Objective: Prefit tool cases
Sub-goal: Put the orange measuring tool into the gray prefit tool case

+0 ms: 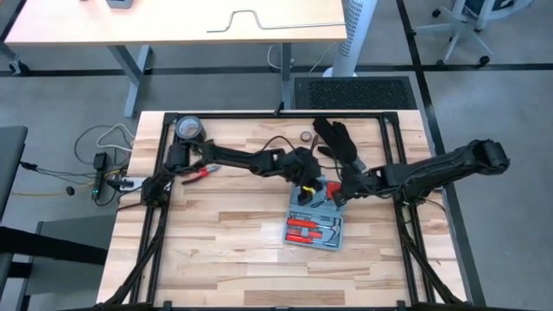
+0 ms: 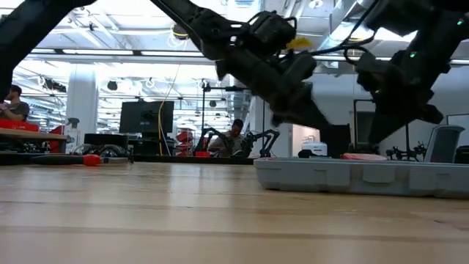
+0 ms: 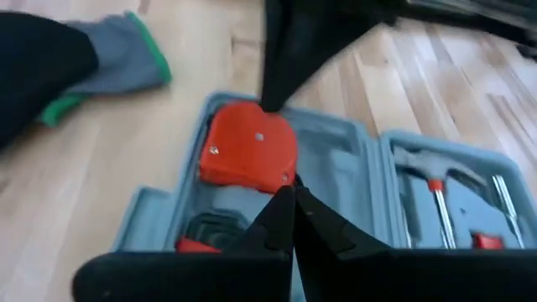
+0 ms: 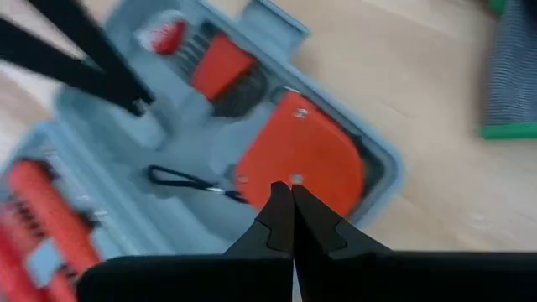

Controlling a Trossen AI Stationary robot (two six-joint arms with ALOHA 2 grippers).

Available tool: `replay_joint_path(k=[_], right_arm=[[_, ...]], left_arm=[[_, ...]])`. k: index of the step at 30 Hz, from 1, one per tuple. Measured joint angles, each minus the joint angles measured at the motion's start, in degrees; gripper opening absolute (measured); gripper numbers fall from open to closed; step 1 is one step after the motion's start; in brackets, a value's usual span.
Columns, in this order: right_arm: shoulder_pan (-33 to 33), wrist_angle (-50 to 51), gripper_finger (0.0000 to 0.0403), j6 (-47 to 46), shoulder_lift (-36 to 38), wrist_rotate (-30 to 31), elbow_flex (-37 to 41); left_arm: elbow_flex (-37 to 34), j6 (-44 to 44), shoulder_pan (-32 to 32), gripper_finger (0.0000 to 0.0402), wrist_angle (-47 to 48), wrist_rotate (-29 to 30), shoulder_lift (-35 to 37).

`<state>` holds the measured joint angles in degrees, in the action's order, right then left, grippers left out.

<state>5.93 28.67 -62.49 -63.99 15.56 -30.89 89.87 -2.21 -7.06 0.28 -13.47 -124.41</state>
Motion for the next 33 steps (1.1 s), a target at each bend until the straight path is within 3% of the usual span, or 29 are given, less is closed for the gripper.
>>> replay_joint_path(k=[12,20,24,33], right_arm=[[-3.50,-3.22,0.0000,4.05,-5.73,-4.74,0.00],[-4.73,-4.89,0.0000,5.75,-6.62,-8.28,0.20],[-4.94,-7.88,0.0000,6.05,-8.92,-10.06,0.09],[-3.50,-13.76,0.0000,5.18,-12.98,-13.59,0.07]], left_arm=[[8.16,4.01,-0.14,0.0000,2.86,-1.36,-6.24],[8.50,7.67,-0.44,0.0000,0.39,1.10,-7.62],[8.73,6.54,-0.58,0.0000,2.25,-2.27,-10.23],[9.08,4.96,0.22,0.0000,8.23,-1.80,-10.35]])
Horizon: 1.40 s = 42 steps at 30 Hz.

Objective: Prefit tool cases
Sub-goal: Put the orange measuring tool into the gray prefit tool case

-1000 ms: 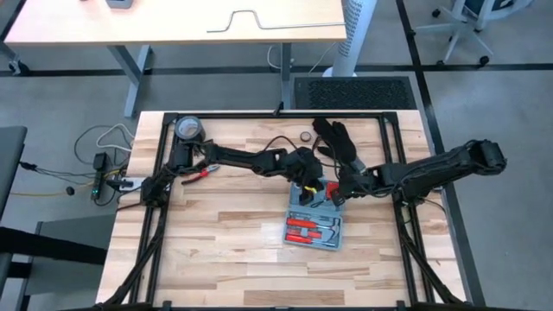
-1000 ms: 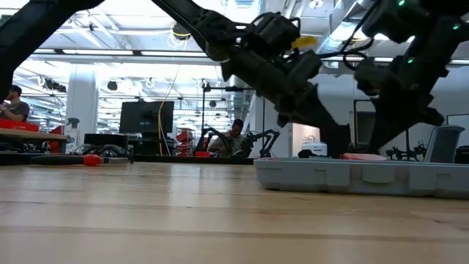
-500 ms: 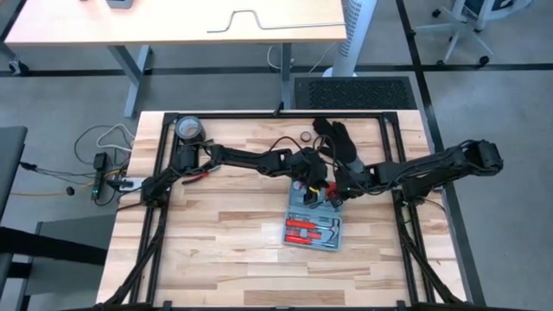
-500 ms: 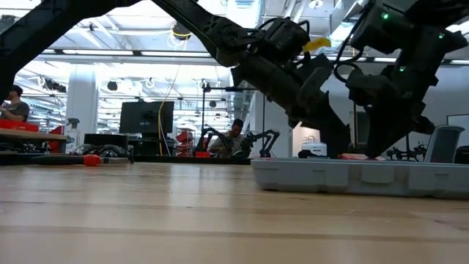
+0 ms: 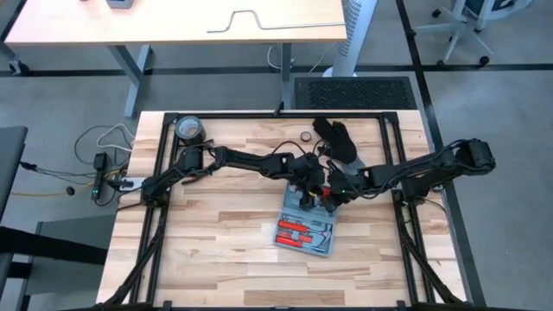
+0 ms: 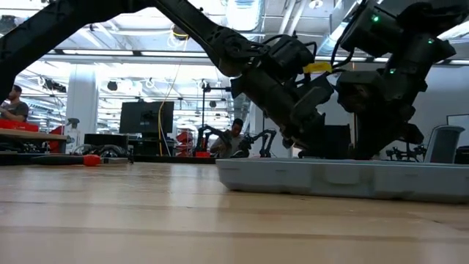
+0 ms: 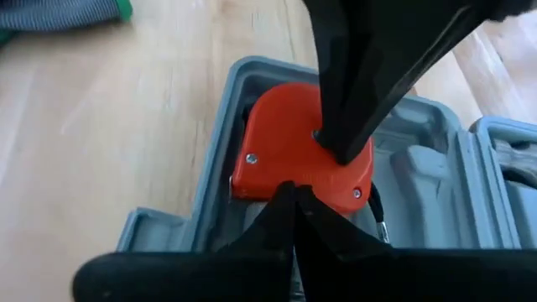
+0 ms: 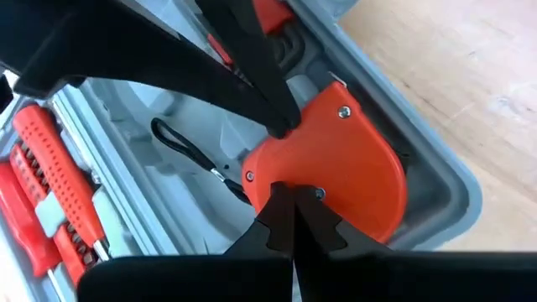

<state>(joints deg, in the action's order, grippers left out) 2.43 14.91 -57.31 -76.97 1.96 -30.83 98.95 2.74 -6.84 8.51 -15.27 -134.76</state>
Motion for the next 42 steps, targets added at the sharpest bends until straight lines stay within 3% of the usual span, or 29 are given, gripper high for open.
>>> replay_joint_path(k=[11,18,22,26,35,42], right_arm=[[0.20,0.09,0.0000,-1.14,10.03,2.34,0.37],[1.01,0.36,0.0000,-1.26,19.73,5.47,0.24],[2.25,5.17,0.0000,-1.60,24.15,5.87,0.22],[5.05,13.93,0.0000,-3.92,25.49,5.96,0.22],[10.75,24.07,0.0000,-7.82,21.25,8.64,0.20],[10.56,19.82,0.0000,-6.37,10.74,8.09,0.20]], left_arm=[[-0.42,0.05,-1.65,0.0000,4.96,1.34,6.69],[-0.43,2.79,-2.37,0.0000,17.02,1.94,14.35],[-1.79,4.11,-2.33,0.0000,23.89,4.05,18.84],[-7.77,2.26,-1.53,0.0000,25.22,4.35,22.05],[-28.25,-9.67,1.65,0.0000,12.16,4.85,25.29],[-38.11,-20.46,5.08,0.0000,-2.49,5.64,25.11]])
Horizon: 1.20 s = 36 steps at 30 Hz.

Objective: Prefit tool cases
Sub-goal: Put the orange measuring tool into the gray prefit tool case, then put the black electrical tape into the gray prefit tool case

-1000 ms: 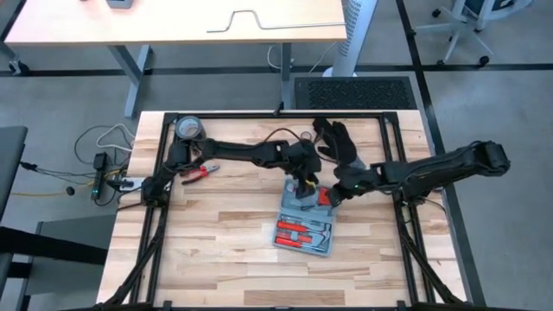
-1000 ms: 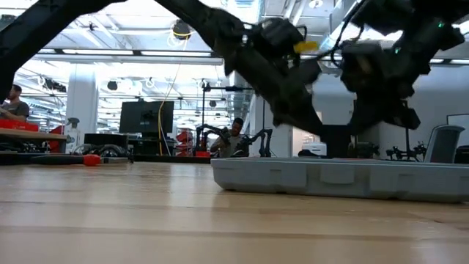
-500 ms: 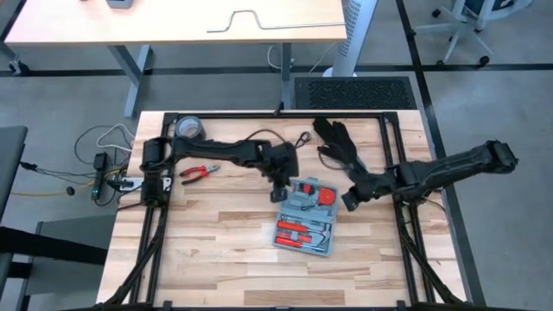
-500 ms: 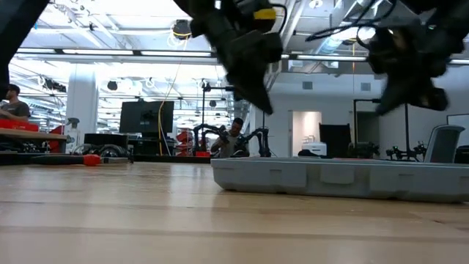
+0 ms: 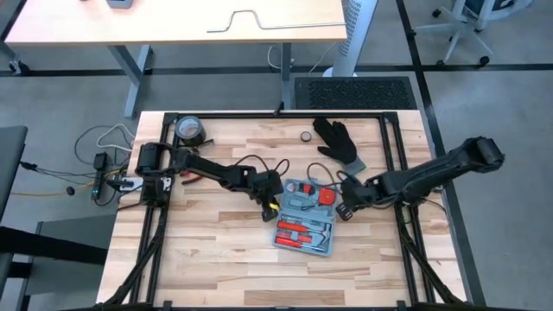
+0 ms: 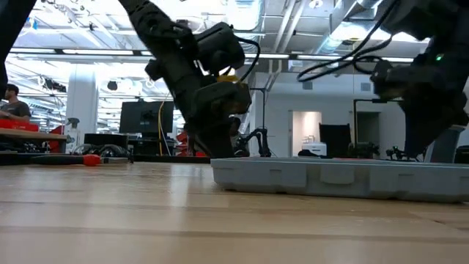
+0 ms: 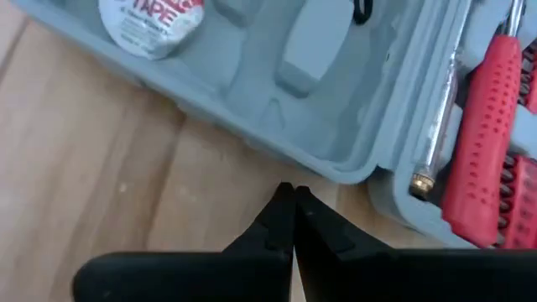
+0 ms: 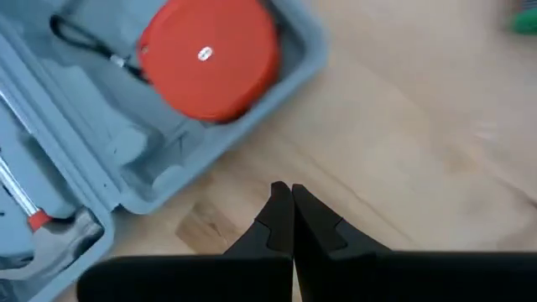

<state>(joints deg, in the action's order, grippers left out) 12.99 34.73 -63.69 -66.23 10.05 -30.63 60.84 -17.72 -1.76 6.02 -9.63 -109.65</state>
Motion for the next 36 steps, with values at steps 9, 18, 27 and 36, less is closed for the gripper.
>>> replay_joint_path(k=[9,18,27,36], right_arm=[[-0.45,-20.85,0.0000,3.61,-13.91,-6.42,0.04],[-4.11,-26.04,0.0000,9.45,-16.45,-7.93,-2.49],[-6.29,-21.85,0.0000,11.28,-13.30,-8.04,-2.80],[-2.73,-16.43,0.0004,7.52,0.93,0.70,-2.69]], left_arm=[[-1.03,-6.78,4.06,0.0000,0.19,0.75,0.19],[-1.12,-5.56,6.05,0.0000,9.81,-1.71,2.89],[-1.25,-5.36,6.67,0.0000,20.15,-0.33,6.25],[-1.33,-0.78,4.88,0.0000,23.13,10.07,16.03]])
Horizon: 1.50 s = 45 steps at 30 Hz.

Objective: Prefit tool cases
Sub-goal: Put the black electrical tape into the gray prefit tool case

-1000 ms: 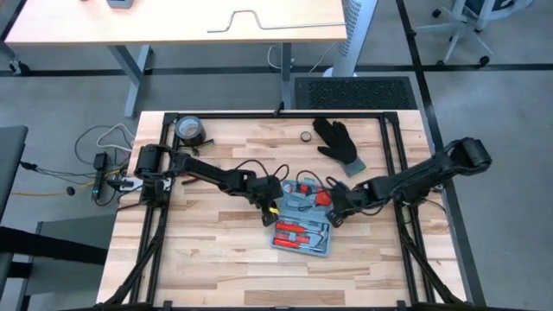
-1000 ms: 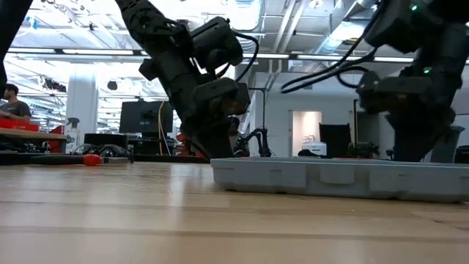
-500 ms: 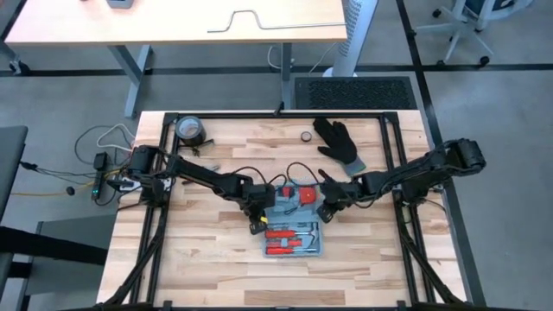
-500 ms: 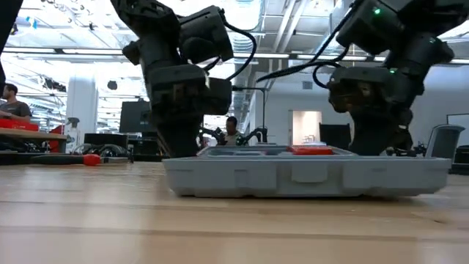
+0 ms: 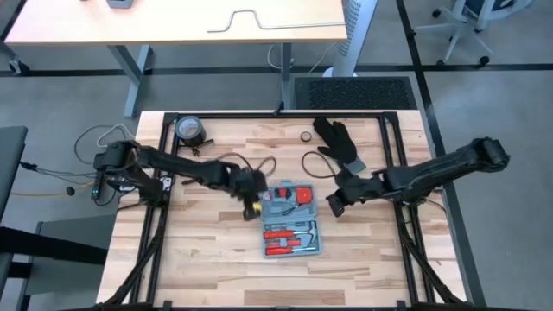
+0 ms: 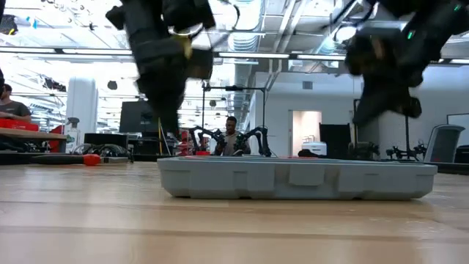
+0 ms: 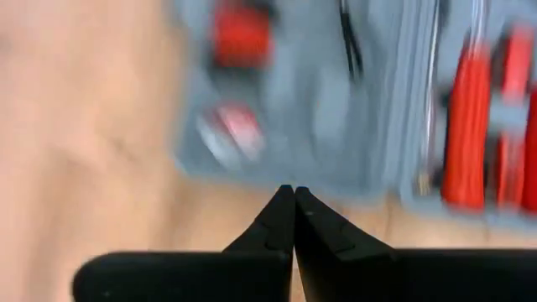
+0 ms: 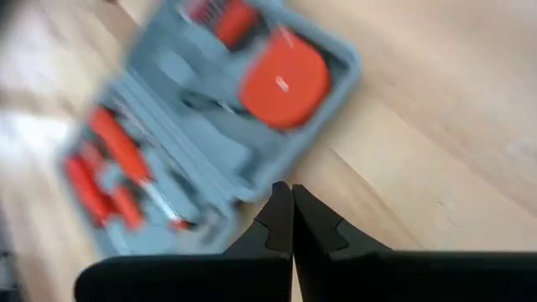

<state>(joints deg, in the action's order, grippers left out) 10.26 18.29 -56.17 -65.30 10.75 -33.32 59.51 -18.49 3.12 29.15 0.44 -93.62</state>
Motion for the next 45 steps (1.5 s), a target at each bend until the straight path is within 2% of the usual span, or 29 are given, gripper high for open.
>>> replay_joint_path(k=[2,4,8,11,18,24,30,35,41,45], right_arm=[[0.85,0.03,0.0004,-1.13,3.44,2.53,0.00],[1.50,-0.05,0.0004,-1.66,6.11,4.83,0.00],[1.88,-0.04,0.0005,-3.73,8.68,7.93,0.00],[1.88,-0.01,0.0005,-5.73,8.72,9.94,0.02],[1.59,-0.22,0.0007,-12.25,7.72,15.71,0.11],[1.60,-0.56,0.0032,-17.94,6.40,17.85,0.11],[1.66,-2.02,0.0051,-19.49,6.04,17.86,0.09],[1.34,-4.99,0.0051,-18.62,6.12,17.86,0.09],[-0.22,-8.20,0.0052,-18.01,6.12,17.86,0.09],[-1.78,-12.77,0.0052,-15.02,6.14,17.80,0.09]], left_arm=[[0.02,3.52,-1.98,0.0000,-3.69,2.86,2.41],[0.10,7.66,-4.97,0.0000,-9.09,3.27,3.89],[1.61,15.33,-12.87,0.0000,-15.98,-3.40,2.85],[5.02,22.04,-18.45,0.0000,-14.20,-7.64,-0.93],[17.03,45.54,-25.01,0.0002,-11.96,-7.71,-10.84],[28.38,57.98,-27.22,0.0059,-8.34,-9.54,-20.45],[37.38,60.93,-27.98,0.0154,-3.14,-11.86,-29.14],[43.78,60.03,-28.77,0.0217,-2.86,-8.71,-34.33],[49.19,58.66,-30.64,0.0232,-3.20,-8.22,-38.08],[51.22,54.82,-31.83,0.0229,-2.54,-13.31,-40.32]])
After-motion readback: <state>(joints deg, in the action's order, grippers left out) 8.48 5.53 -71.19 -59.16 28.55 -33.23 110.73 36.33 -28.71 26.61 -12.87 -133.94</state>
